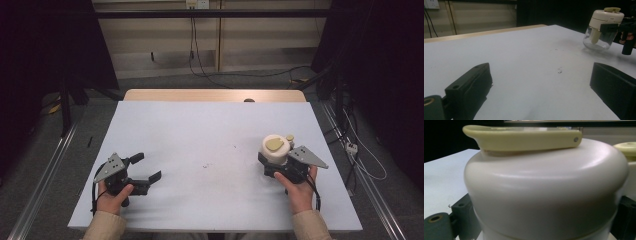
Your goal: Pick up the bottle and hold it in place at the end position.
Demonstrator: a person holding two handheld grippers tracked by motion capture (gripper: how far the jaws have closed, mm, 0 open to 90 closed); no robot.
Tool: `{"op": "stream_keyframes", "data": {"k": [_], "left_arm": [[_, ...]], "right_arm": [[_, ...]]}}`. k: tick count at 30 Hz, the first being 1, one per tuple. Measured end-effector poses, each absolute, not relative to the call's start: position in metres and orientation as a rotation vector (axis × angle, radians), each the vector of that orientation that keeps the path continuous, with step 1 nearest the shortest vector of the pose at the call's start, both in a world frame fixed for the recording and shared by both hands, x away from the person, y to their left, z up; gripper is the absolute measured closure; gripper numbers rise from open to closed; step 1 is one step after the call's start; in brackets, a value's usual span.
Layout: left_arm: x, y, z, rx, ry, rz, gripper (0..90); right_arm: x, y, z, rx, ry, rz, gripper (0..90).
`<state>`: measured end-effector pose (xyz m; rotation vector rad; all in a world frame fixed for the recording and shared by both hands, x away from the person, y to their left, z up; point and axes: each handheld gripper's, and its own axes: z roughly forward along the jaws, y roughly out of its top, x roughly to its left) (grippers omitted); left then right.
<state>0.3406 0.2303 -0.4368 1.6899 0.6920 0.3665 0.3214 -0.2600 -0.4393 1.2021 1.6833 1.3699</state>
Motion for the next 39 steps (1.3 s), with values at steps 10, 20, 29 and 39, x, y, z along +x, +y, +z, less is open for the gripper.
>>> {"op": "stream_keyframes", "data": {"k": [10, 20, 29, 39], "left_arm": [[0.34, 0.23, -0.437, 1.691, 0.693, 0.367, 3.3], [0.34, 0.231, -0.437, 1.692, 0.695, 0.368, 3.3], [0.339, 0.232, -0.437, 1.689, 0.695, 0.365, 3.3], [0.339, 0.233, -0.437, 1.69, 0.7, 0.365, 3.3]], "right_arm": [[0.327, -0.249, -0.436, 1.18, 1.704, 1.382, 6.7], [0.334, -0.24, -0.434, 1.153, 1.723, 1.398, 6.7], [0.339, -0.232, -0.432, 1.14, 1.74, 1.403, 6.7], [0.346, -0.221, -0.432, 1.121, 1.757, 1.412, 6.7]]}}
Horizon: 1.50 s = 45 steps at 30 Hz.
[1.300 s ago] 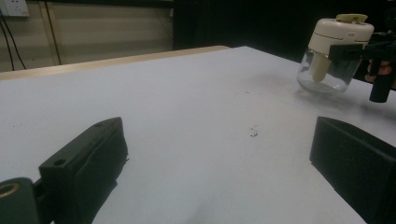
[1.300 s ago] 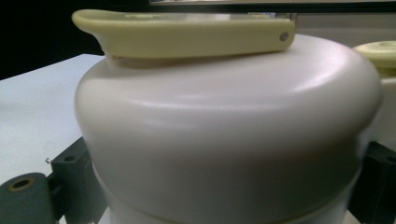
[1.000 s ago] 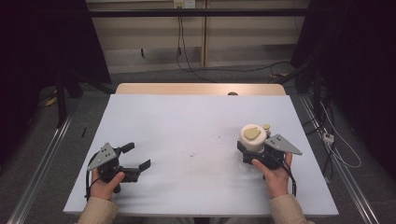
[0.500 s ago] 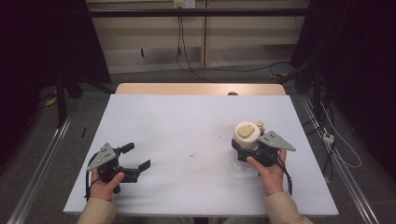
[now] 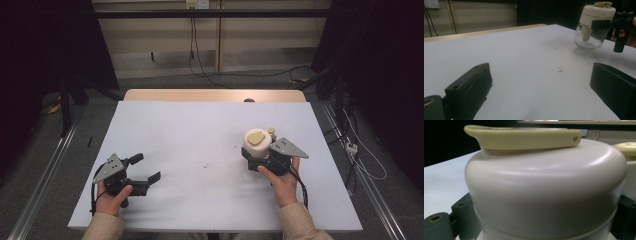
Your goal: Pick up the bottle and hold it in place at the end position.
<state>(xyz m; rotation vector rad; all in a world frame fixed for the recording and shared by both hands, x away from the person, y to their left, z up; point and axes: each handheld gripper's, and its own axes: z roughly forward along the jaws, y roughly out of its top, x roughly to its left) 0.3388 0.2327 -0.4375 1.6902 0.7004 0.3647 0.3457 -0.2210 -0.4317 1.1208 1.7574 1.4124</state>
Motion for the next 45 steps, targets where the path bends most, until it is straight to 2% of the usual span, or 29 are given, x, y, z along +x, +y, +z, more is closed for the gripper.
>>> {"op": "stream_keyframes", "data": {"k": [45], "left_arm": [[0.339, 0.235, -0.44, 1.705, 0.693, 0.365, 3.5]], "right_arm": [[0.371, -0.181, -0.43, 1.079, 1.815, 1.475, 6.7]]}}
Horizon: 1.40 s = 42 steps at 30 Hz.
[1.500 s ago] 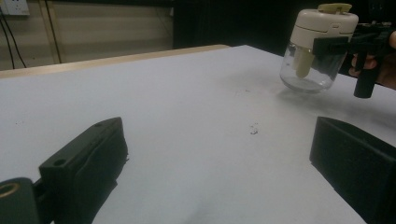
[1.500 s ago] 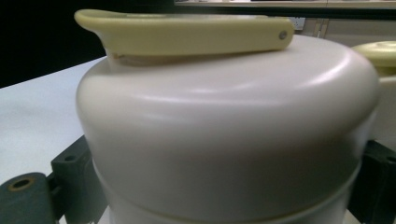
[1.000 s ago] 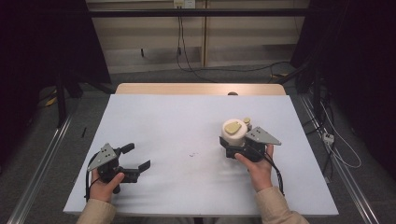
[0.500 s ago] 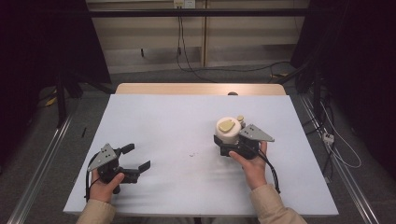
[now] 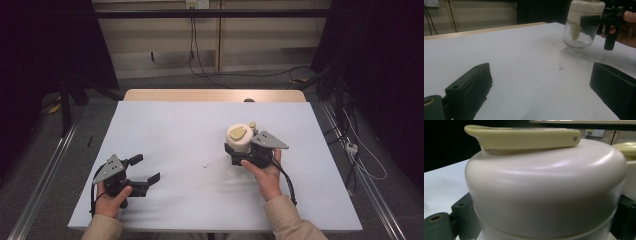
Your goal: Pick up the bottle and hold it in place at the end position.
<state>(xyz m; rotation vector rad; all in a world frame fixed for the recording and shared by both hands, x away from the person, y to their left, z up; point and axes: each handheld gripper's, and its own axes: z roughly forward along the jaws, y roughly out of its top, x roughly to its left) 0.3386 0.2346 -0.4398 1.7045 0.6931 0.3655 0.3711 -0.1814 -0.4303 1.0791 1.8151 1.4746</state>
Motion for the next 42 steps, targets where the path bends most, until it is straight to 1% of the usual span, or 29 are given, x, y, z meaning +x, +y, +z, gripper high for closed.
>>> {"op": "stream_keyframes", "data": {"k": [42], "left_arm": [[0.336, 0.235, -0.438, 1.688, 0.698, 0.362, 3.4]], "right_arm": [[0.397, -0.155, -0.429, 1.063, 1.836, 1.515, 6.7]]}}
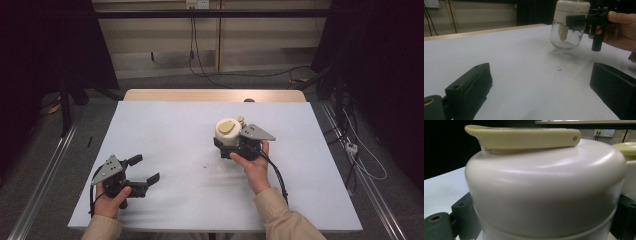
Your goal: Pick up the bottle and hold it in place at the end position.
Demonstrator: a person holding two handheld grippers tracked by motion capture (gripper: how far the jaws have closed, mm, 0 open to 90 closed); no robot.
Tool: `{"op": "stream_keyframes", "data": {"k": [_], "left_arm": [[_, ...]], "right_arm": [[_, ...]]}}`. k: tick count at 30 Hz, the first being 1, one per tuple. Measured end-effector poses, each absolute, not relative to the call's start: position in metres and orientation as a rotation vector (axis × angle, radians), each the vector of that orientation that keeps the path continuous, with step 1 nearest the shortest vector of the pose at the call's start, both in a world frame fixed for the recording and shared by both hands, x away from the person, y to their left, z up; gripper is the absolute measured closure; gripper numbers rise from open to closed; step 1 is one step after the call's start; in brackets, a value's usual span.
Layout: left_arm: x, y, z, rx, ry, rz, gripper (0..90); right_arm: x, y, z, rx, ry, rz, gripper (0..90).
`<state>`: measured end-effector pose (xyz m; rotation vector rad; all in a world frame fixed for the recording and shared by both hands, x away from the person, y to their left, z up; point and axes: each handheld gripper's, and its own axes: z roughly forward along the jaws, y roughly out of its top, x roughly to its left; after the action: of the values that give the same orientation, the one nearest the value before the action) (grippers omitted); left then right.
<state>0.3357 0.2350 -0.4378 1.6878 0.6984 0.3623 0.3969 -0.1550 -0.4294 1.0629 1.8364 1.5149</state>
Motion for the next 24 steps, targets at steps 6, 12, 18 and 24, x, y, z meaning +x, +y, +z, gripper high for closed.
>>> {"op": "stream_keyframes", "data": {"k": [6, 12, 18, 24], "left_arm": [[0.335, 0.235, -0.437, 1.69, 0.697, 0.364, 3.4], [0.335, 0.235, -0.437, 1.688, 0.701, 0.366, 3.4], [0.334, 0.235, -0.438, 1.693, 0.704, 0.366, 3.5], [0.333, 0.236, -0.438, 1.687, 0.709, 0.37, 3.4]], "right_arm": [[0.4, -0.15, -0.429, 1.037, 1.851, 1.505, 6.7], [0.405, -0.147, -0.43, 1.046, 1.851, 1.511, 6.8], [0.408, -0.149, -0.431, 1.06, 1.841, 1.517, 6.8], [0.412, -0.151, -0.433, 1.076, 1.838, 1.51, 6.7]]}}
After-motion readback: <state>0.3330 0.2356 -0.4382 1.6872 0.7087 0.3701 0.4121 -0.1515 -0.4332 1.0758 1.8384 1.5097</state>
